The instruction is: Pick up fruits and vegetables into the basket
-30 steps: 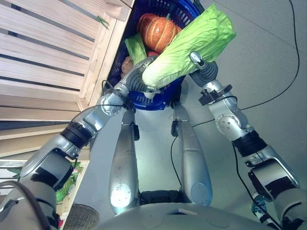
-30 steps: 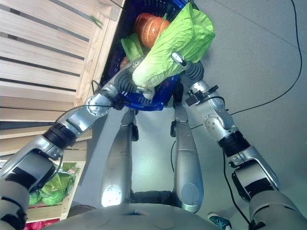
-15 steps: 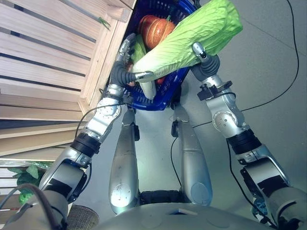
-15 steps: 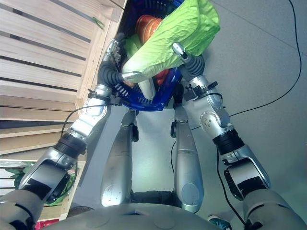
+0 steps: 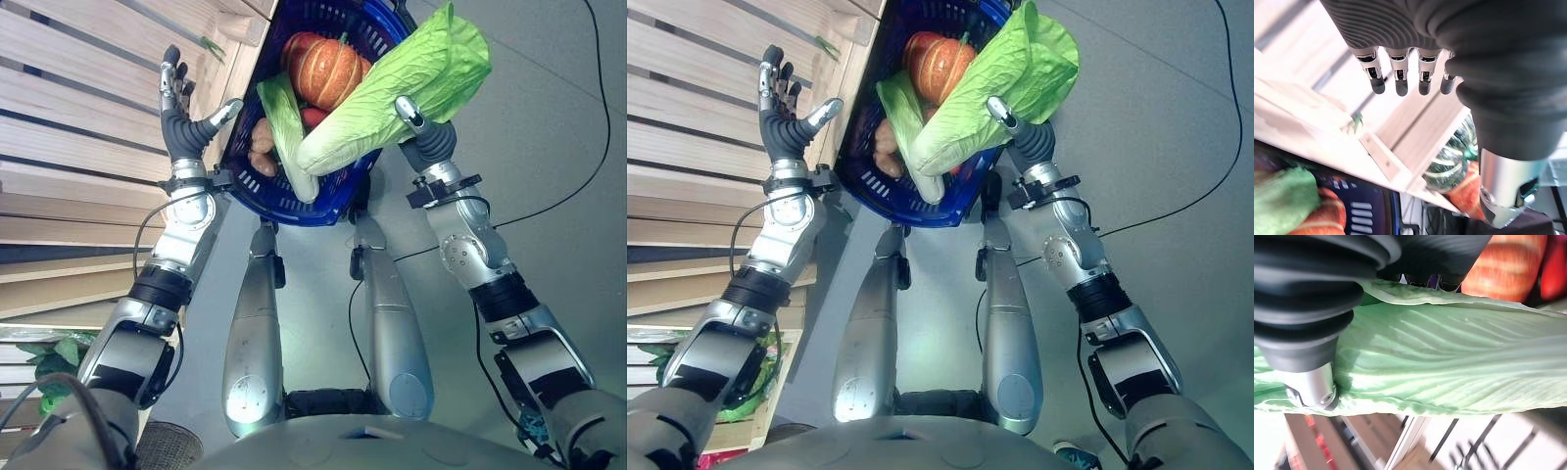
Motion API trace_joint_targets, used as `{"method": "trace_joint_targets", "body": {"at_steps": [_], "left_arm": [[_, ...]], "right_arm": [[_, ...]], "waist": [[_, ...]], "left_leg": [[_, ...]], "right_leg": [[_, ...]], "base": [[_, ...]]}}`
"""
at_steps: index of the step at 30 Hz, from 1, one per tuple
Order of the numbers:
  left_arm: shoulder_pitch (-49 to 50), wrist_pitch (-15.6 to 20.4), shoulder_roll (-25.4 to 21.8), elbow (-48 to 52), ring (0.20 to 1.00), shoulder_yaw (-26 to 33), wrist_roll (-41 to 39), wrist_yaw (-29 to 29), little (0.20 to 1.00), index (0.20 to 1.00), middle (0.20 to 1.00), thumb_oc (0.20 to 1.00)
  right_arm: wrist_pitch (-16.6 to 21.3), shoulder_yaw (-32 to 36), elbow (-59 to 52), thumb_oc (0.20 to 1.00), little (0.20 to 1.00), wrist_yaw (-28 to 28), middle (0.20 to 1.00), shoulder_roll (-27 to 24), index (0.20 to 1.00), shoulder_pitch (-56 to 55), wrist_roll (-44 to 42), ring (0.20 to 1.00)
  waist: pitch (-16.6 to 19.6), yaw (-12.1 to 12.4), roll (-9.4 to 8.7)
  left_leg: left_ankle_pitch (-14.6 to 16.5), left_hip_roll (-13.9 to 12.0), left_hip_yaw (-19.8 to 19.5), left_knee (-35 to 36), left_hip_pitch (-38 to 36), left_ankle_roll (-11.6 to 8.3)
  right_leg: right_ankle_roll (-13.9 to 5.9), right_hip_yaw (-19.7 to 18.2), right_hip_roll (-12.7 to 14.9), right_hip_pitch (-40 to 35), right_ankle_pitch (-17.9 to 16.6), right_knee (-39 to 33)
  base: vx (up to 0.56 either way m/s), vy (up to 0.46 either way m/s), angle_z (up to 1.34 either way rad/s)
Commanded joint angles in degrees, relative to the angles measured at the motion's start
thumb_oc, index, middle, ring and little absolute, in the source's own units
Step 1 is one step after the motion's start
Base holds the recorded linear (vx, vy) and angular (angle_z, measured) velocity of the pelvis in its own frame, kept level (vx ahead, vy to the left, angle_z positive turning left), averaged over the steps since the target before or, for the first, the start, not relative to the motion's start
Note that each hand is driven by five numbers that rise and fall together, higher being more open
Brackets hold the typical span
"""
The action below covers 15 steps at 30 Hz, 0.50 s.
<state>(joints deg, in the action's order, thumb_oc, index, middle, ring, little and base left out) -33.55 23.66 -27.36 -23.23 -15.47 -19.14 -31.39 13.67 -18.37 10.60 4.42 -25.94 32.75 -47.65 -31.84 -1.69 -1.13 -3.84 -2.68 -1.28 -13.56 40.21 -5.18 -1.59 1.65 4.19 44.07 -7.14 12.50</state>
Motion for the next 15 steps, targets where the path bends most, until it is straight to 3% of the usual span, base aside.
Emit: {"method": "trace_joint_targets", "body": {"at_steps": [1, 7, 15], "left_arm": [[-1.0, 0.5, -1.0, -1.5, 1.0, 2.3, 3.8, -2.3, 1.0, 1.0, 1.0, 1.0], [-4.2, -1.7, -1.3, -7.8, 1.0, 0.4, 4.0, -2.8, 1.0, 1.0, 1.0, 1.0], [-8.1, -1.3, -1.0, -14.9, 1.0, -2.4, 1.8, 0.2, 1.0, 1.0, 1.0, 1.0]], "right_arm": [[-0.9, -1.0, -1.2, 0.2, 0.2, -4.6, 0.2, -1.3, 0.2, 1.9, 4.1, 0.2], [-6.4, -4.5, 6.8, 0.2, 0.2, -10.2, 0.2, -2.6, 0.2, 8.2, 9.0, 0.2], [-12.7, -9.2, 22.0, 0.2, 0.2, -13.4, 0.2, -2.8, 0.2, 20.2, 13.4, 0.2]], "waist": [[2.0, -0.2, 0.68], [2.0, 0.5, 1.55], [2.0, 2.6, 2.89]], "left_leg": [[-0.3, 4.6, 0.6, 1.1, 1.3, 1.4], [-0.4, 4.8, 0.5, 0.5, 1.6, 1.23], [-0.3, 5.1, 0.0, -0.4, 1.9, 1.03]], "right_leg": [[-2.92, 3.1, -2.6, -1.7, 5.7, 3.9], [-2.66, 3.5, -2.3, -1.5, 5.9, 4.3], [-2.52, 4.7, -1.5, -1.4, 6.3, 5.3]], "base": [[0.0, 0.031, -0.02], [0.0, 0.01, 0.0], [0.0, 0.0, 0.0]]}}
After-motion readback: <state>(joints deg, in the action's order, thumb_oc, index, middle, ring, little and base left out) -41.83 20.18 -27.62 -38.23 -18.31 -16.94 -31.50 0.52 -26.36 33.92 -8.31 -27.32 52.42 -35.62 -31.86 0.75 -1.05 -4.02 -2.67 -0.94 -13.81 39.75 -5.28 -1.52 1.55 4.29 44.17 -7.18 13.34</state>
